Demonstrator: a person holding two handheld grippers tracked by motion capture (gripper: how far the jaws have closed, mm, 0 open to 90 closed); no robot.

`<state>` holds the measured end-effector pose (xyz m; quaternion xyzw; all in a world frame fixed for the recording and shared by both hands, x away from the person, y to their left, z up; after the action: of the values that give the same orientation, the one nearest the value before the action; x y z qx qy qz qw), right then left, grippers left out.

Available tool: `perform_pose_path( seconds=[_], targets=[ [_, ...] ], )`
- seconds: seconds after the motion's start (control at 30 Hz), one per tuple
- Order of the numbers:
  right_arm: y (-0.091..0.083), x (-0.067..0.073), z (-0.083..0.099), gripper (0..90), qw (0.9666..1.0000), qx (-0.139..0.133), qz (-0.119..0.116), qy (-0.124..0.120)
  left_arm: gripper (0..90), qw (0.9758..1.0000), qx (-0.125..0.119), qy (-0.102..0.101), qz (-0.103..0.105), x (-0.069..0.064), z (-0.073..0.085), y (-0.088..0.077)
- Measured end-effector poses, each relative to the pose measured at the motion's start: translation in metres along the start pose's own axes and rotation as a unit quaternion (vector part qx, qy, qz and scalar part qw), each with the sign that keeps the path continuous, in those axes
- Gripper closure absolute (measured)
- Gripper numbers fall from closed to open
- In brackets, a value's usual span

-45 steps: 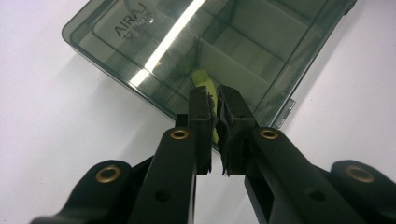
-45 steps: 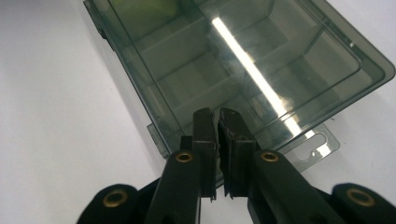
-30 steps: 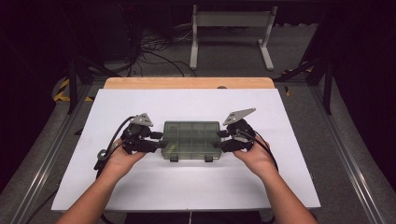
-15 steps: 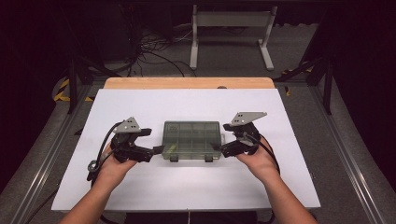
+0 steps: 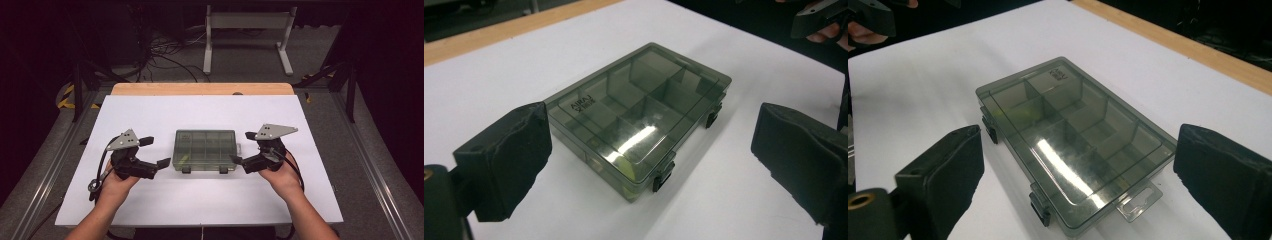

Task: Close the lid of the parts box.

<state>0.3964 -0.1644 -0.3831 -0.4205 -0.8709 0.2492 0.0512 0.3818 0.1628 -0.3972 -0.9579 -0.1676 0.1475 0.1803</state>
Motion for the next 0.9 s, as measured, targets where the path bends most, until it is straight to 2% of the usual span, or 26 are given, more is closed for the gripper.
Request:
perform_pose_path(
  seconds=[0.13,0.27,0.33,0.4,0.6,0.67,0.8,0.9],
  targets=[
    [-0.005,0.0,0.003,4.5,0.9998,-0.018,0.003,-0.003,2.8,0.9997,-0.016,0.014,-0.008,-0.002,0.009,-0.007],
    [-0.009,0.001,0.007,3.5,0.9993,-0.035,0.013,-0.01,1.7,0.9985,-0.052,0.012,-0.007,-0.004,0.018,-0.016],
    [-0.012,0.001,0.01,3.3,0.9988,-0.045,0.019,-0.01,1.2,0.9976,-0.067,0.018,-0.008,-0.005,0.025,-0.021],
    [-0.014,0.001,0.013,3.0,0.9981,-0.056,0.023,-0.008,0.6,0.997,-0.073,0.021,-0.015,-0.005,0.03,-0.024],
    [-0.021,-0.004,0.026,2.7,0.9967,-0.074,0.033,0.003,0.6,0.996,-0.083,0.03,-0.018,-0.007,0.047,-0.029],
    [-0.023,-0.005,0.031,2.6,0.9963,-0.077,0.036,0.005,0.5,0.995,-0.093,0.027,-0.027,-0.007,0.054,-0.031],
    [-0.026,-0.007,0.041,2.6,0.9954,-0.085,0.044,0.004,0.4,0.9947,-0.1,0.014,-0.023,-0.005,0.064,-0.036],
    [-0.029,-0.008,0.048,2.6,0.9947,-0.092,0.046,0.007,0.4,0.9923,-0.118,0.016,-0.035,-0.002,0.072,-0.039]
  ],
)
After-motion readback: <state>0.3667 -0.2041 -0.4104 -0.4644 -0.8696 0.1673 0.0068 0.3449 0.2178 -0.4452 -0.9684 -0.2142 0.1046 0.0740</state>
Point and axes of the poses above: each handheld gripper's, and its own axes: y roughly forward along the jaws, z roughly out of its underside, x roughly to its left, the point moved 5 cm from there along y, roughly forward along the jaws, and after that the axes turned 15 degrees about z, right-handed, at the moved point
